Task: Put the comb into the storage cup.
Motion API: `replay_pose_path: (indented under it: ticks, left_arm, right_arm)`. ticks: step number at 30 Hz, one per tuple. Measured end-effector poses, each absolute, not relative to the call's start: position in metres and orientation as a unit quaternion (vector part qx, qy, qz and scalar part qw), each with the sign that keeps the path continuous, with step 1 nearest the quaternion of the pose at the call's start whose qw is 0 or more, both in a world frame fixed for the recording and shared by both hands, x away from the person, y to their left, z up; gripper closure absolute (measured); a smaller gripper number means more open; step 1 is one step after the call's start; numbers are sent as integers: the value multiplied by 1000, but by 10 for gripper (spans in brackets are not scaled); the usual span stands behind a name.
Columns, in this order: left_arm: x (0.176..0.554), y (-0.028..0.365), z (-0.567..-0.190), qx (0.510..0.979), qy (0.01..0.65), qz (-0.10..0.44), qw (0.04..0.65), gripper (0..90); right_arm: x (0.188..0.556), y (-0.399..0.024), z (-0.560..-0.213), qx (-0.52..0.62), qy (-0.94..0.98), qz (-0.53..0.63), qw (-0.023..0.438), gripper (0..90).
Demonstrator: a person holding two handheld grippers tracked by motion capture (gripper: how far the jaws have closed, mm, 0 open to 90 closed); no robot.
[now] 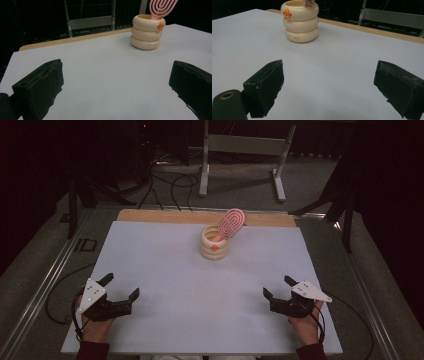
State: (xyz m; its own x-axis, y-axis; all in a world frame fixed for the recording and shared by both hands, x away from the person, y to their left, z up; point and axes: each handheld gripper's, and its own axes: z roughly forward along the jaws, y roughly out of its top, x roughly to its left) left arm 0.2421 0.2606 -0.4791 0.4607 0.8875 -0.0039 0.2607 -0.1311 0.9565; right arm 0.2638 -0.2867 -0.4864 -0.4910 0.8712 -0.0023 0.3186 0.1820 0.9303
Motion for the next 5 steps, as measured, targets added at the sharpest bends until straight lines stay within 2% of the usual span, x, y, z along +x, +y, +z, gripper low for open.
replay_pose_path:
  ticks: [5]
  left_arm:
    - [242, 260, -480, 688, 418, 308, 508, 3]
  right_arm:
    - [264, -288, -486, 417, 712, 487, 286, 90]
